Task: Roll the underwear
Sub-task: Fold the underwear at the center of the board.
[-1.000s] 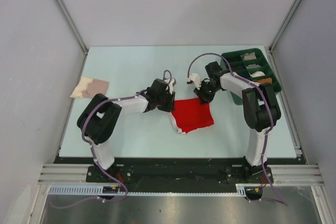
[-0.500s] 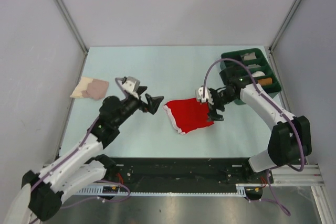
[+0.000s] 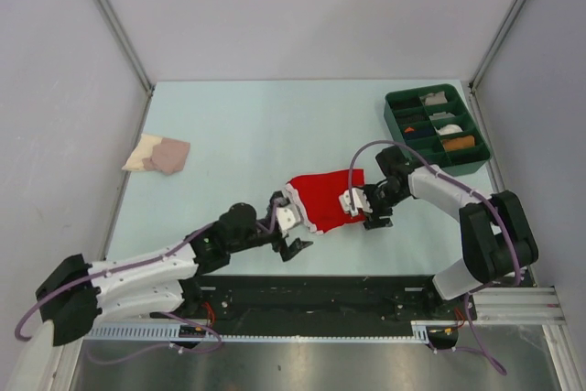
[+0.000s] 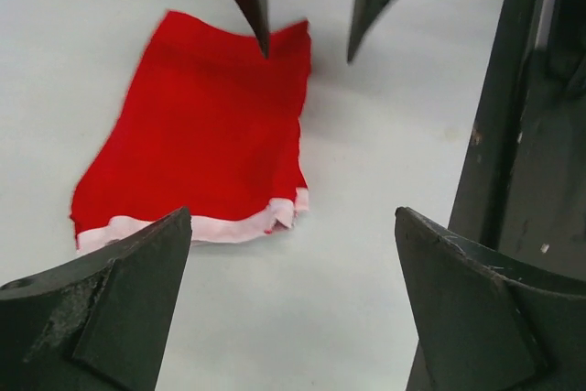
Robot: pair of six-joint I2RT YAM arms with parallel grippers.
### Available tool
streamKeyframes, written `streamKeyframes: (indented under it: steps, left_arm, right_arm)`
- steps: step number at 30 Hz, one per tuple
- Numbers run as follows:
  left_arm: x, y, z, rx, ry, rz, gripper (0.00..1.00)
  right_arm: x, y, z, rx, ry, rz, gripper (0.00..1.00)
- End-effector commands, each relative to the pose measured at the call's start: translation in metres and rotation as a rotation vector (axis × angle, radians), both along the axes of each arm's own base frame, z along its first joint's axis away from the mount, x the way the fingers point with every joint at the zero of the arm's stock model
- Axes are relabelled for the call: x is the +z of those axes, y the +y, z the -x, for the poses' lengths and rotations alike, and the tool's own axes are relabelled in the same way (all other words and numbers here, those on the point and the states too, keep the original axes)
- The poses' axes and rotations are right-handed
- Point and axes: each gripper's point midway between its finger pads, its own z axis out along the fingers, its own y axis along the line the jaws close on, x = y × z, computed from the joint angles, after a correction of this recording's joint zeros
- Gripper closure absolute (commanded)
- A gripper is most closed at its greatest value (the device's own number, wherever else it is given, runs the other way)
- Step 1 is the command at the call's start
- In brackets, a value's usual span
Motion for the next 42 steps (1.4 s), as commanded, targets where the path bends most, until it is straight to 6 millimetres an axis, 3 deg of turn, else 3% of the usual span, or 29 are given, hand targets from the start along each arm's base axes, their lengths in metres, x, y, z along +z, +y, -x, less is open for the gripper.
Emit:
streamKeyframes:
  steps: [1,9,17,20,22,28,31,32,34,39,42]
  left_arm:
    - [-0.029,-0.012,-0.002,-0.071,-0.203,-0.14,0.05]
    - [-0.065,-0.042,-0.017,-0.122,-0.288,-0.33,0.14]
    - [-0.064,-0.057,-0.024,-0.119,-0.34,-0.314,0.15]
    - [-0.071,-0.062,-0.023,-0.142,-0.33,-0.331,0.16]
    - [-0.088,-0.062,-0.023,-0.155,-0.305,-0.385,0.2]
    - [-0.109,-0.063,-0.037,-0.112,-0.287,-0.479,0.37]
    - [-0.117,-0.061,-0.037,-0.11,-0.267,-0.512,0.54]
    - [-0.121,-0.06,-0.037,-0.111,-0.256,-0.524,0.67]
    - [-0.124,-0.058,-0.037,-0.1,-0.24,-0.539,0.77]
    - [-0.134,-0.056,-0.034,-0.109,-0.206,-0.562,0.87]
    - [-0.133,-0.058,-0.028,-0.129,-0.168,-0.559,1.0]
  right_arm:
    - [-0.018,-0.003,-0.013,0.023,-0.088,0.046,0.3]
    - [-0.028,-0.008,-0.018,-0.013,-0.087,0.076,0.47]
    - [-0.036,-0.016,-0.014,-0.03,-0.055,0.098,0.55]
    - [-0.038,-0.018,-0.012,-0.039,-0.038,0.103,0.64]
    - [-0.04,-0.02,-0.008,-0.041,-0.022,0.111,0.71]
    - [-0.037,-0.023,0.001,-0.05,0.022,0.104,0.82]
    - [-0.036,-0.025,0.008,-0.057,0.053,0.103,0.84]
    - [-0.035,-0.025,0.01,-0.059,0.062,0.099,0.84]
    - [-0.034,-0.027,0.015,-0.063,0.086,0.101,0.86]
    - [-0.031,-0.03,0.029,-0.077,0.152,0.095,0.87]
    - [-0.027,-0.03,0.038,-0.09,0.195,0.089,0.88]
